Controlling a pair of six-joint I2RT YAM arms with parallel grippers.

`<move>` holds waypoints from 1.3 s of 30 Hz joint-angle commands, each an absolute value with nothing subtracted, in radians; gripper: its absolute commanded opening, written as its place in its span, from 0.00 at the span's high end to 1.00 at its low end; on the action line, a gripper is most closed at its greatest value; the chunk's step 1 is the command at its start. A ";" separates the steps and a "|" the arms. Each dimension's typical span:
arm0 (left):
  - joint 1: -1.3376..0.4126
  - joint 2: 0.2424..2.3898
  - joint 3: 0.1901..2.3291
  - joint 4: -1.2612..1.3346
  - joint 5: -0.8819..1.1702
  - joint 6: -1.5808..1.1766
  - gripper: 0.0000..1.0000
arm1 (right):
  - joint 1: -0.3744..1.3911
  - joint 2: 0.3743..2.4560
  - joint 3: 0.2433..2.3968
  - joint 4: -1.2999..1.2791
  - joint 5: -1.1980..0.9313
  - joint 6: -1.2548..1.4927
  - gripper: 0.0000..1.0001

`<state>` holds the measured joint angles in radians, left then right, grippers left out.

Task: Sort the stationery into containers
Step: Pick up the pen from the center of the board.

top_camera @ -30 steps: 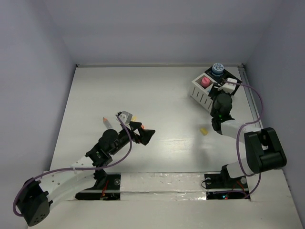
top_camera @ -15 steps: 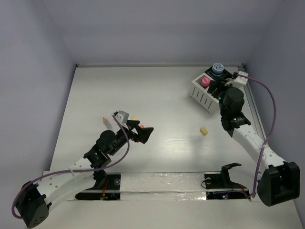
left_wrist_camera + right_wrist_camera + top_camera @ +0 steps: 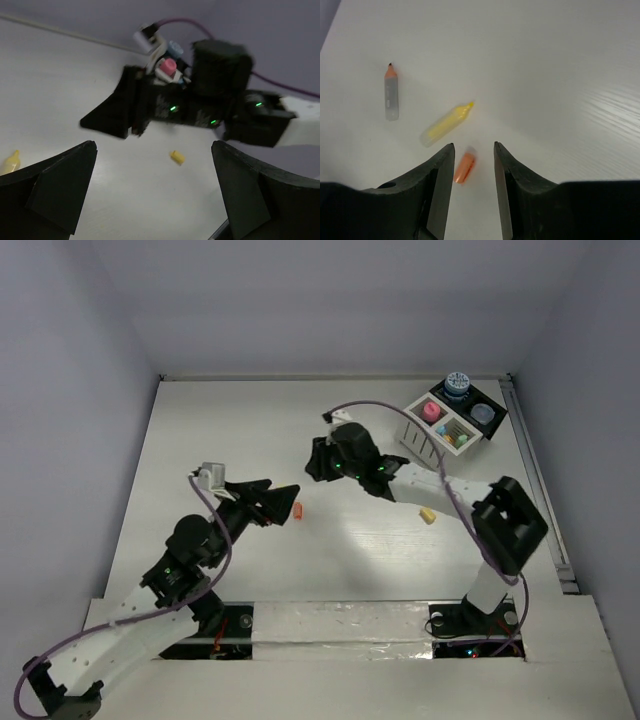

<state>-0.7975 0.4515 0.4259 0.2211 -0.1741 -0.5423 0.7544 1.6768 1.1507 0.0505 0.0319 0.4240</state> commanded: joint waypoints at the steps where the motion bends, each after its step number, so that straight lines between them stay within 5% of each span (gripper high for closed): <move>1: -0.801 0.385 0.546 0.115 -0.233 -0.569 0.01 | 0.844 1.790 1.316 0.003 -0.008 0.430 0.54; 9: -0.801 0.385 0.733 -0.179 -0.371 -0.508 0.01 | 0.943 2.087 1.620 -0.204 0.063 0.433 0.44; 30: -0.801 0.328 0.718 -0.196 -0.348 -0.472 0.01 | 1.006 2.364 1.917 -0.423 0.229 0.472 0.39; 33: -0.801 0.322 0.715 -0.198 -0.347 -0.477 0.01 | 1.006 2.390 1.942 -0.434 0.238 0.474 0.41; 39: -0.801 0.318 0.704 -0.192 -0.342 -0.489 0.01 | 1.006 2.401 1.930 -0.417 0.245 0.477 0.61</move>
